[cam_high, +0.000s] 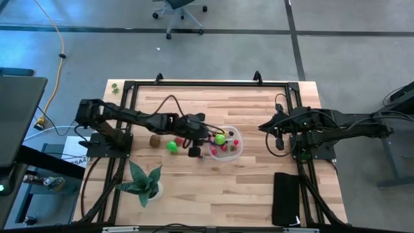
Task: Pick and placing Produce into tupperware
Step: Put the pink peach into the transparent container, then put the red strawberry into the transparent container
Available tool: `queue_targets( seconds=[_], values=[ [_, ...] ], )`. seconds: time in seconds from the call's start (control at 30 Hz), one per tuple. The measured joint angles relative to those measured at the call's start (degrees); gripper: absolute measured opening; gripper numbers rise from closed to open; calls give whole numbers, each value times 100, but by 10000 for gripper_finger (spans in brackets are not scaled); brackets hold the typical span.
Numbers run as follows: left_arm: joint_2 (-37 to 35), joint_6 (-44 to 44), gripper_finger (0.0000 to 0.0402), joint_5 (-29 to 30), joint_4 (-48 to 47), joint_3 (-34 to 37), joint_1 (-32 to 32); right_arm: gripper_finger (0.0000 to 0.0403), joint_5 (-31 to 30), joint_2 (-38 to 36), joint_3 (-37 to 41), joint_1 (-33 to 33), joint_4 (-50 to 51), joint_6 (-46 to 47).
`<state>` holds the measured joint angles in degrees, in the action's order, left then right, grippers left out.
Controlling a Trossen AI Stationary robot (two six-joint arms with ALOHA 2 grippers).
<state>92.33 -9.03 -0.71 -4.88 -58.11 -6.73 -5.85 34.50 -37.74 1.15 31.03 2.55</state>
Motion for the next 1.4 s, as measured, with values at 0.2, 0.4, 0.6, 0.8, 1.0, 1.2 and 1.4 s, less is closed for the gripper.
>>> queue_targets(
  seconds=[0.2, 0.4, 0.6, 0.8, 1.0, 1.2, 1.4],
  values=[
    [639, 28, 88, 4, -43, -258, 165, 30, 0, -2, 0, 0, 0, 0],
    [1022, 78, 88, -157, 168, -321, 187, 30, 0, -1, 0, 0, 0, 0],
    [1158, 137, 88, -186, 199, -318, 189, 30, 0, -1, 0, 1, 0, 0],
    [1176, 137, 88, -183, 185, -316, 189, 30, 0, -2, 0, 0, 0, 0],
    [1176, 137, 88, -178, 189, -316, 189, 30, 0, 0, 0, 2, 0, 0],
    [1176, 78, 105, -164, 194, -316, 189, 30, 0, 0, 0, 0, 0, 0],
    [1176, 45, 163, -118, 190, -316, 189, 30, 0, 0, 0, 2, 0, 0]
  ],
)
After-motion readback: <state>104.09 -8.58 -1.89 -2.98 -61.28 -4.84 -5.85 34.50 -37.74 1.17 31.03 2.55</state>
